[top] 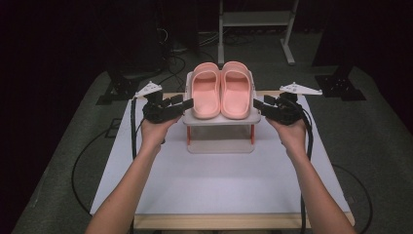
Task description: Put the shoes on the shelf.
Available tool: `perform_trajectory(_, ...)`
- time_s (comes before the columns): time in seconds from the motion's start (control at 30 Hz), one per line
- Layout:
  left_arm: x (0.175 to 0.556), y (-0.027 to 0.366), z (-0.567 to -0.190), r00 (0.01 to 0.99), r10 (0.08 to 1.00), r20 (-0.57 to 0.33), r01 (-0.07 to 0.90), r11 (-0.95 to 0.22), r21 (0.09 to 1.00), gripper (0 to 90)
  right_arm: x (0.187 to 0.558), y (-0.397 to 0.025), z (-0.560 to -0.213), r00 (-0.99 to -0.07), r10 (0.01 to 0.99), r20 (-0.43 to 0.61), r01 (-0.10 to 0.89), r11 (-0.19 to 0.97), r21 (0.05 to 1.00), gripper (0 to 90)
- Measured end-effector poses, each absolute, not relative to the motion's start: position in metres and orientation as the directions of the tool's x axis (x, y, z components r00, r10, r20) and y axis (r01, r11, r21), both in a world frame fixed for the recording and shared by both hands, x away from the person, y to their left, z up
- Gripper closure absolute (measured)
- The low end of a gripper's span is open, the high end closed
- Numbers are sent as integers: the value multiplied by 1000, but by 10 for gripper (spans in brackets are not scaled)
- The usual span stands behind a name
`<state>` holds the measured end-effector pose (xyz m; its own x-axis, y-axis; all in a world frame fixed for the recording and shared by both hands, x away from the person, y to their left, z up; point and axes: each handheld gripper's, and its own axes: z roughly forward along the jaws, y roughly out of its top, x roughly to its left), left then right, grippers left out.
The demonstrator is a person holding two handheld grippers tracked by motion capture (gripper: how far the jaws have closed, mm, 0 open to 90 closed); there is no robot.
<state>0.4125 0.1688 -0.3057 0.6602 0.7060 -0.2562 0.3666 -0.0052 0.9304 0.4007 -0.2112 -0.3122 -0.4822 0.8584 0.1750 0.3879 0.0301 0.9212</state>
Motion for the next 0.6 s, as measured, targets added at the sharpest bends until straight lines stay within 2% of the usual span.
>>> perform_trajectory(0.6, 397, 185, -317, 655, 708, -265, 367, 8, 930, 378, 384, -219, -327, -498, 846, 192, 386, 18, 922, 458)
